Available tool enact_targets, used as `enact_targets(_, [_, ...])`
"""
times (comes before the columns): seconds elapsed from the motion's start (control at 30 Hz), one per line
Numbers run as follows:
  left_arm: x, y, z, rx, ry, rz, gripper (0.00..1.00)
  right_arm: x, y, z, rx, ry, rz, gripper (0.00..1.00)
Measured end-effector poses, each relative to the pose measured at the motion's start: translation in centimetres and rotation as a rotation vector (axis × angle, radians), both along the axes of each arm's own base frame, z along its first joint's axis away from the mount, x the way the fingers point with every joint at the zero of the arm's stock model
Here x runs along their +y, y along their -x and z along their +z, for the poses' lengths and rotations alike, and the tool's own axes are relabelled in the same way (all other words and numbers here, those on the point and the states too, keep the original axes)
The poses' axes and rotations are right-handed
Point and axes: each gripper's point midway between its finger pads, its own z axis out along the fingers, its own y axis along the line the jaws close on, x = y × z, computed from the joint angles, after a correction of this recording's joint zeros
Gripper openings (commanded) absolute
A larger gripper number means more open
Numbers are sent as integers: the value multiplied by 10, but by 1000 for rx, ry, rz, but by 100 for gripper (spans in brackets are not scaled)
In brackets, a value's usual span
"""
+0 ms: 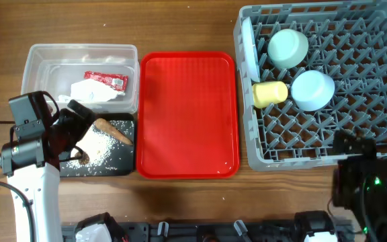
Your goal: Sort waste into correct bins and load items into the dishwasher rack
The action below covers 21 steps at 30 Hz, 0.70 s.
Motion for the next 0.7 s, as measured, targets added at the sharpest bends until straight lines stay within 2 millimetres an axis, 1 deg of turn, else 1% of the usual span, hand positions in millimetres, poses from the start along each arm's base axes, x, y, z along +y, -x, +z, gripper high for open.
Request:
enact_targets(0.03, [0, 0, 0, -1, 0, 0, 100, -5, -16, 24, -110, 158, 73, 100])
enact_targets(0.07, [0, 0, 0, -1, 0, 0, 100, -6, -37, 68, -293, 378, 170, 100])
enact_targets(0.1, [0, 0, 0, -2, -1, 0, 100, -6, -46, 93, -393, 533, 223, 100])
enact_targets(0.13, [0, 0, 0, -1, 0, 0, 100, -2, -51, 116, -487, 708, 282, 100])
enact_targets(0.17, [0, 0, 0, -1, 0, 0, 100, 8, -54, 126, -548, 922, 391, 100])
enact_targets(0.2, [0, 0, 0, -2, -1, 0, 100, 22, -58, 122, -583, 1105, 515, 100])
enact_targets(0.23, [0, 0, 0, -1, 0, 0, 100, 33, -61, 116, -612, 1233, 611, 100])
enact_targets(0.33, [0, 0, 0, -1, 0, 0, 100, 66, -69, 83, -702, 1531, 858, 100])
enact_targets(0.37, [0, 0, 0, -1, 0, 0, 100, 77, -68, 70, -738, 1638, 949, 100])
enact_targets(0.4, [0, 0, 0, -1, 0, 0, 100, 89, -65, 56, -784, 1781, 1048, 100])
enact_targets(0.43, [0, 0, 0, -1, 0, 0, 100, 96, -61, 45, -819, 1940, 1117, 100])
enact_targets(0.47, [0, 0, 0, 1, 0, 0, 100, 99, -59, 38, -830, 2028, 1148, 100])
enact_targets(0.53, [0, 0, 0, 1, 0, 0, 100, 107, -51, 8, -854, 2261, 1269, 100])
enact_targets(0.57, [0, 0, 0, 1, 0, 0, 100, 110, -48, -2, -862, 2350, 1319, 100])
enact_targets(0.6, [0, 0, 0, 1, 0, 0, 100, 114, -42, -22, -880, 2525, 1402, 100])
enact_targets(0.63, [0, 0, 0, 1, 0, 0, 100, 115, -40, -29, -886, 2603, 1430, 100])
enact_targets(0.67, [0, 0, 0, 1, 0, 0, 100, 117, -37, -39, 860, -2590, -1377, 100])
enact_targets(0.7, [0, 0, 0, 1, 0, 0, 100, 118, -36, -44, 827, -2547, -1325, 100])
